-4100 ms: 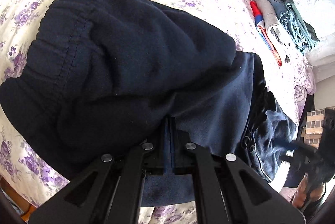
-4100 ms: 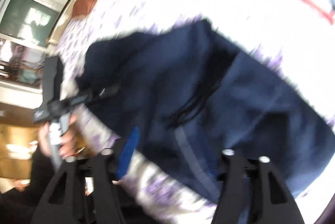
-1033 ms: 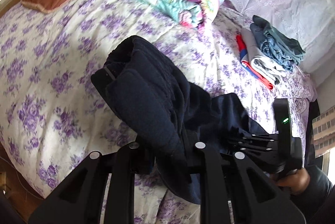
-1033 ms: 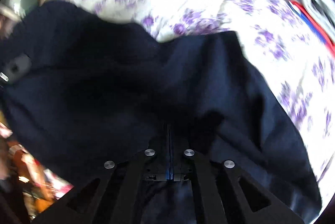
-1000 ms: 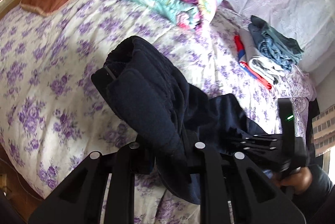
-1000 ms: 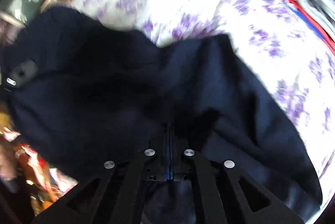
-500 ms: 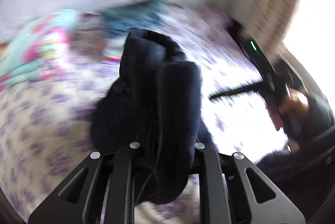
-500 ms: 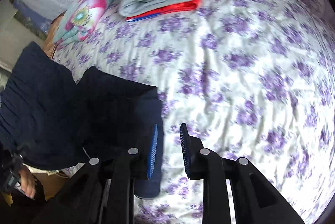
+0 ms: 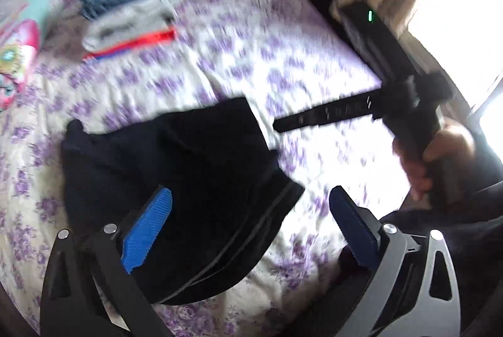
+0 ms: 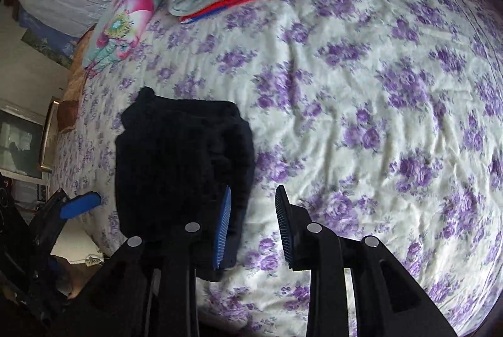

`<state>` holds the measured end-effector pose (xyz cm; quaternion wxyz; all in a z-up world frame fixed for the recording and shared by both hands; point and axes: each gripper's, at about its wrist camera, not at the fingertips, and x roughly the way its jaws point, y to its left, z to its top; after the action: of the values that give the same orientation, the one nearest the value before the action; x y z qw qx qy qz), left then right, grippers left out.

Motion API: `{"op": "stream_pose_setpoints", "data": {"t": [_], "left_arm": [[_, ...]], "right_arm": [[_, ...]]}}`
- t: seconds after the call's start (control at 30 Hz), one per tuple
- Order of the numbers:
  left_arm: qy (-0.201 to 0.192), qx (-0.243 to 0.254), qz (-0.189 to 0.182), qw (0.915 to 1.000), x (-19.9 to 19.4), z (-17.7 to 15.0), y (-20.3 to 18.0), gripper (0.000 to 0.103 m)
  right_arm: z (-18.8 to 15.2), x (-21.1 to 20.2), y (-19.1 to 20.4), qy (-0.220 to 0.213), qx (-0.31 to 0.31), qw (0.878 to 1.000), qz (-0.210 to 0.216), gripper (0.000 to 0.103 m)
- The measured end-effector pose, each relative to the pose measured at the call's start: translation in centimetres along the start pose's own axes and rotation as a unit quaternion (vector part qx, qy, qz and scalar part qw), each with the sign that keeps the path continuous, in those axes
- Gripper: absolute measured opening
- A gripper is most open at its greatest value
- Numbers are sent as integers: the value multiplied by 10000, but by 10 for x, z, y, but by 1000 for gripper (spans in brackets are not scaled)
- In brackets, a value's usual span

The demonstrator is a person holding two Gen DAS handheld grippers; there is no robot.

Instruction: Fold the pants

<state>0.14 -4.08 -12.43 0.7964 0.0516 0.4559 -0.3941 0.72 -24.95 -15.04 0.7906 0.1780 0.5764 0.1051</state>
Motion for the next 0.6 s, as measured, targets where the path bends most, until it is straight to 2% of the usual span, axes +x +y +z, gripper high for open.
{"op": "stream_pose_setpoints", "data": {"t": [0.07,0.1,0.13,0.2,0.23,0.27,0.3,0.33,0.37,0.43,0.5,0.53,0.6], "left_arm": [[-223,-318,237,9990,-18,0,17,98],[-231,-612,458,9968,-22,-2,33,97],[-150,-910,512,9944,-21,-7,49,95],[105,-1475,185,9888,-10,-20,78,39],[226,-1650,44,9860,-2,-27,87,31],[314,-1743,112,9841,8,-36,94,18],[471,-1795,266,9823,21,-45,94,7],[738,-1906,548,9773,38,-60,97,1],[896,-2084,656,9717,49,-74,105,0],[781,-2647,389,9604,50,-95,124,1],[667,-2605,537,9617,43,-96,124,1],[661,-2515,669,9633,41,-97,122,1],[663,-2429,749,9649,37,-96,118,1]], "right_arm": [[2,-11,18,-110,-301,9994,154,30],[4,-11,29,-119,-481,9985,239,30],[6,-7,37,-69,-619,9975,321,30],[6,15,44,216,-703,9964,417,30],[7,32,44,413,-720,9958,387,29],[8,47,43,530,-768,9954,229,27],[12,66,42,691,-871,9937,-101,26],[17,78,42,909,-924,9909,-353,26],[24,81,47,1050,-951,9891,-406,27],[40,70,76,1134,-1340,9839,-322,29],[55,52,111,770,-1884,9788,-235,36],[64,49,127,610,-2062,9765,-128,46],[82,59,152,571,-2250,9727,78,49]]}}
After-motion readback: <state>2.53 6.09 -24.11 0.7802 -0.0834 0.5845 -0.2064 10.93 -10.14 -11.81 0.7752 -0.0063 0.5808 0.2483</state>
